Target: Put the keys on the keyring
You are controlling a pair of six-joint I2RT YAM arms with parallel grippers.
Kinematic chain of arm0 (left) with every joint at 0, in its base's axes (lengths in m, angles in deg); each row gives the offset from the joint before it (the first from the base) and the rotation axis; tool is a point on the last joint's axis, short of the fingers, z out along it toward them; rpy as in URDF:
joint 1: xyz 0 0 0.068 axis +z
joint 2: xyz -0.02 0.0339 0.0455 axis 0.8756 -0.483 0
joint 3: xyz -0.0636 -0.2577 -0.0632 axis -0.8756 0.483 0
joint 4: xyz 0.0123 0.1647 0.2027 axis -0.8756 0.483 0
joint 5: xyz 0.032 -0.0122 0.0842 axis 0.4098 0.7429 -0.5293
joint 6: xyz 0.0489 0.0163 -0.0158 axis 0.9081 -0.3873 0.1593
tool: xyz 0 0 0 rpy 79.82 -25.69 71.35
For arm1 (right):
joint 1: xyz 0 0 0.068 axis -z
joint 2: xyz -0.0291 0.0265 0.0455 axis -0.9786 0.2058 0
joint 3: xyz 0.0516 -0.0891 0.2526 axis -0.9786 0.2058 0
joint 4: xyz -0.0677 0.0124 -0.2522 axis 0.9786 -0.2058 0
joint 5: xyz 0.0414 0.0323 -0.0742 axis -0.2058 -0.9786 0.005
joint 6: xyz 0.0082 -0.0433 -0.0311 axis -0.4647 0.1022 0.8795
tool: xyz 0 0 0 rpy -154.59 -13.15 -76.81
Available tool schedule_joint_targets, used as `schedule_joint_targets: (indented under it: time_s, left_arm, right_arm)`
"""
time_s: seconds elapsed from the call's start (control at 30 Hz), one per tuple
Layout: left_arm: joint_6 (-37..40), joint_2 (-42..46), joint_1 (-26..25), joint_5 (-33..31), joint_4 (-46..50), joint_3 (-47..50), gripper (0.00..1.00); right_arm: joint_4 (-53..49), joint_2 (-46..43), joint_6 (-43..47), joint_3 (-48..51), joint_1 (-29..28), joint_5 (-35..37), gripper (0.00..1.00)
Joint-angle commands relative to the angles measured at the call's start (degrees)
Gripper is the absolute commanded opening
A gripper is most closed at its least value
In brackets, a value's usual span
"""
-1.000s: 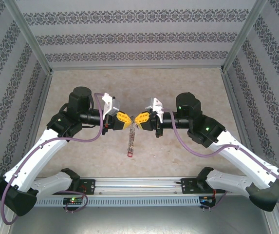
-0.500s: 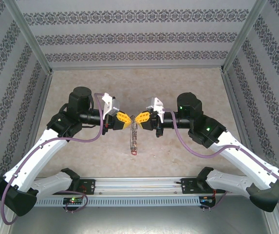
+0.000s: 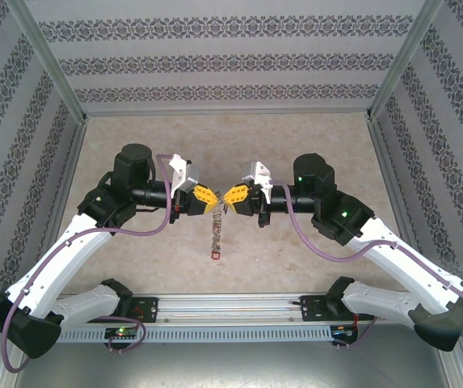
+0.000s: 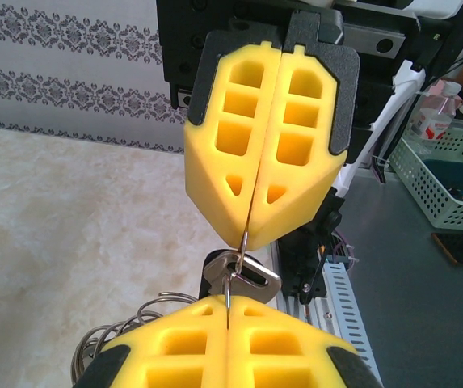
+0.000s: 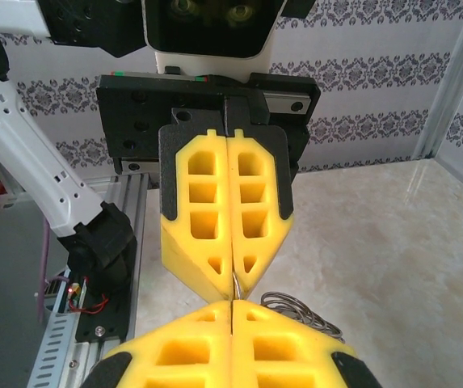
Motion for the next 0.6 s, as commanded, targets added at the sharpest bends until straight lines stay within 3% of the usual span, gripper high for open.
schedule_joint_targets:
  time_s: [0.0, 0.57]
  left_arm:
    - [1.7, 0.9, 0.8, 1.1, -0.8, -1.5, 0.00]
    - [1.8, 1.1, 0.8, 1.1, -0.6, -1.4, 0.00]
  right_arm:
    - [2.4, 0.1, -0.6, 0.7, -0.5, -0.1, 0.00]
    - [3.3, -1.0, -0.9, 1.9, 0.2, 0.2, 0.00]
